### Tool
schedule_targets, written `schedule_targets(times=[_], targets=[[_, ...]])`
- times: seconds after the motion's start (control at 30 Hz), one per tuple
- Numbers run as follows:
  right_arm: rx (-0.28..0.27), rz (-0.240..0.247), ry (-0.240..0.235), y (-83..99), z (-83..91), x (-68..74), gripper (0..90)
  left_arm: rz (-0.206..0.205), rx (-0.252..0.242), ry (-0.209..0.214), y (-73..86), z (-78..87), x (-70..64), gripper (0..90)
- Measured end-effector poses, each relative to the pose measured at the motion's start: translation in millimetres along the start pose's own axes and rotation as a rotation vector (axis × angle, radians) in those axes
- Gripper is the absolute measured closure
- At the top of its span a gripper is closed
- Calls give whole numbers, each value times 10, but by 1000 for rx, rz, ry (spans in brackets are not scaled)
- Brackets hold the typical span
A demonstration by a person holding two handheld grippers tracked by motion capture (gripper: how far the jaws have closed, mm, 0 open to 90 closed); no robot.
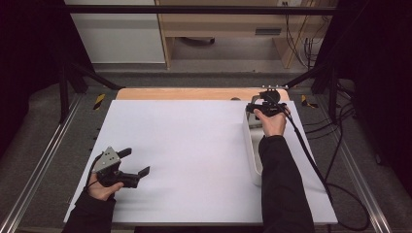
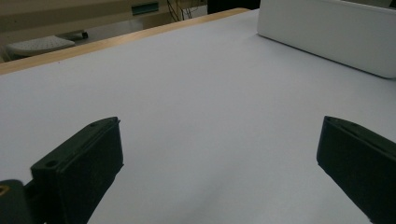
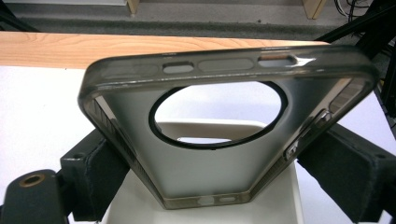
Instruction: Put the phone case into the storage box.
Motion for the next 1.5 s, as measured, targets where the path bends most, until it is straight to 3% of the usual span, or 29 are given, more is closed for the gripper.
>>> schedule_targets(times=[0.6,0.77,0.97,1.27,1.5], targets=[[-6,-1,0,-7,-20,5,106,-1,3,1,4,-5,-1,0],[-4,6,-42,-17,-14,13,28,0,3,1,4,-5,-2,0],[-18,9,-35,-30,7,1,5,-2,4,1,4,-7,-2,0],[-61,20,-49,-70,108,-32,4,-4,5,3,4,-7,-4,1],[-141,52,-126,-100,336,-18,11,-6,4,4,3,-8,-9,0]])
Point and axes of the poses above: each handheld gripper's, and its own axes: z roughly backward along the jaws, y roughly out of its underside, x roughly to its left, the point moved 2 cm from there along -z, roughly forward along the jaws, and after that the axes turned 1 degree about y, right-handed, at the moved point
